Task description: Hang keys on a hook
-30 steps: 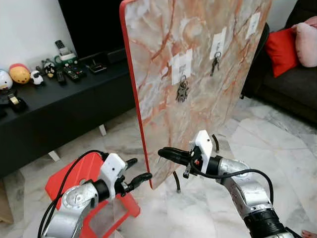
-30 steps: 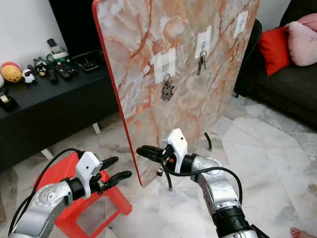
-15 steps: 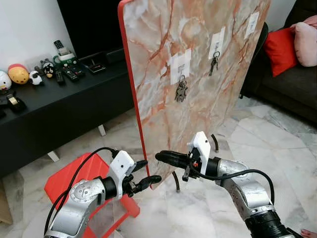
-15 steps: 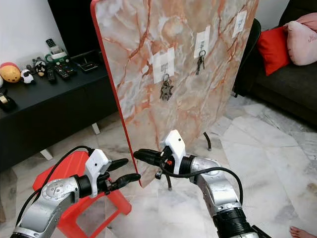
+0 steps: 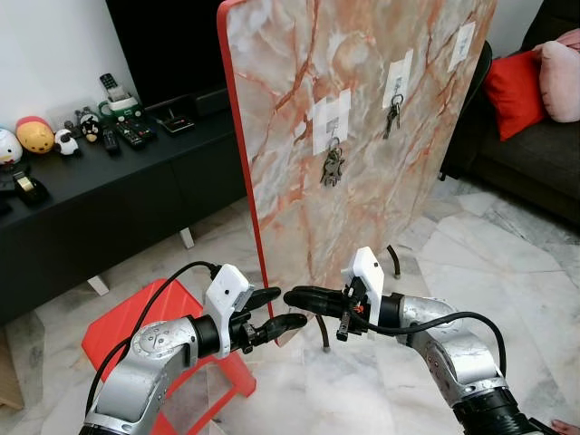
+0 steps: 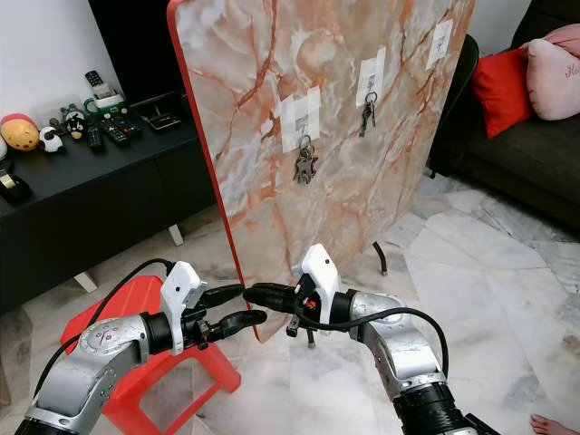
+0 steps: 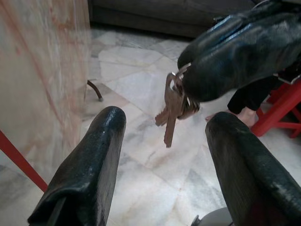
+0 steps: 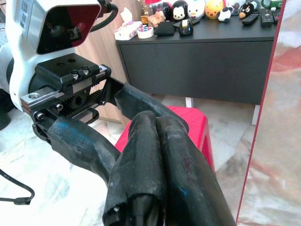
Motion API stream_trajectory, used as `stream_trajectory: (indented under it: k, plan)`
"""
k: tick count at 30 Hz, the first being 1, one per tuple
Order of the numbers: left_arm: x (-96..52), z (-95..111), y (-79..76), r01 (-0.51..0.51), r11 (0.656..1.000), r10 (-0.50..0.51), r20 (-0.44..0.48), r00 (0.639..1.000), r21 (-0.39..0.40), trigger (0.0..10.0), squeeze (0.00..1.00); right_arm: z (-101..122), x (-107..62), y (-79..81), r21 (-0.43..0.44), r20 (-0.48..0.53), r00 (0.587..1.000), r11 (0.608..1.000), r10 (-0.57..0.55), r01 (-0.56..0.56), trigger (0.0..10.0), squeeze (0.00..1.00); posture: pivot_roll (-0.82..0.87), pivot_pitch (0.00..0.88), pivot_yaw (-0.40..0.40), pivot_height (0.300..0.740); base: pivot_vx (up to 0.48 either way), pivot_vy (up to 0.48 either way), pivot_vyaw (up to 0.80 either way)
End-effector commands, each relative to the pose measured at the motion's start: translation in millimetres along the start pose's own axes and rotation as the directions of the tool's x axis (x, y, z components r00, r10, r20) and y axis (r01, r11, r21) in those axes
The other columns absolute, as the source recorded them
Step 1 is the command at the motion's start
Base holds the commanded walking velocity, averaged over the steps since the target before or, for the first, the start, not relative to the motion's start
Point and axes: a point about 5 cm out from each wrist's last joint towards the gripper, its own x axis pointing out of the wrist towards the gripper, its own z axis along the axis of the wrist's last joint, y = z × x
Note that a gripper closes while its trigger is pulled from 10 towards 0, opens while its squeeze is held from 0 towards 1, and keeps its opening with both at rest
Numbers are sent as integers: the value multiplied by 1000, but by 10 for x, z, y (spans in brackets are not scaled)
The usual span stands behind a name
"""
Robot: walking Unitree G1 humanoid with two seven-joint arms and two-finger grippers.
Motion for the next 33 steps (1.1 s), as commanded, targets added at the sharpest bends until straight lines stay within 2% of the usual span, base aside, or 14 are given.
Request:
stream_trajectory:
  k: [1,2,3,5,6,7,8,15,17,21,22,24,25,33]
  plan:
    - [3,7,-12,14,1000,-14,-10,1000,-2,6588,0,89,23,1,-29,10,1000,999,15,-15,10000,0,19,0,6,740,0,0,0]
    - [7,13,-16,12,1000,-13,-8,1000,-6,2392,0,89,20,-2,-29,10,1000,999,14,-14,10000,0,19,0,6,740,0,0,0]
    - [12,17,-23,14,1000,-14,-10,1000,-8,2000,0,87,19,-5,-28,11,1000,1000,12,-11,10000,0,21,0,6,740,0,0,0]
    - [20,17,-32,17,1000,-17,-13,1000,-9,2000,0,84,20,-7,-27,11,1000,1000,10,-9,10000,0,21,0,6,740,0,0,0]
    - [31,16,-43,20,1000,-20,-17,1000,-9,2863,0,81,23,-6,-26,12,1000,1000,9,-8,10000,0,22,0,8,740,0,0,0]
    - [36,15,-48,21,1000,-21,-19,1000,-8,2863,0,81,24,-6,-26,12,1000,1000,8,-8,10000,0,22,0,8,740,0,0,0]
    - [46,17,-55,19,1000,-19,-25,999,-5,3569,0,82,27,-5,-26,13,1000,1000,8,-7,10000,0,22,0,8,740,0,0,0]
    - [38,15,-52,9,1000,-10,-47,999,-20,4627,0,99,37,16,-24,21,999,999,23,-23,10000,0,28,0,11,740,0,0,0]
    - [30,18,-29,-19,1000,18,-46,999,-21,5569,0,111,31,22,-26,25,999,999,28,-27,10000,0,28,0,13,740,0,0,0]
    - [39,22,-19,-33,999,32,-44,999,-22,4353,0,122,26,28,-28,23,999,999,36,-35,10000,0,27,0,13,740,0,0,0]
    - [51,28,-26,-31,999,30,-40,999,-24,1922,0,124,24,30,-27,25,999,999,39,-38,10000,0,28,0,14,740,0,0,0]
    - [62,35,-33,-29,999,28,-35,999,-26,1922,0,126,24,31,-25,27,999,999,42,-41,10000,0,28,0,14,740,0,0,0]
    - [70,39,-39,-26,999,25,-33,999,-27,0,0,127,24,32,-25,28,999,999,44,-43,10000,0,28,0,14,740,0,0,0]
    - [75,54,-45,-30,999,28,-32,999,-36,0,0,115,29,27,-22,24,999,999,41,-41,10000,0,31,0,16,740,0,0,0]
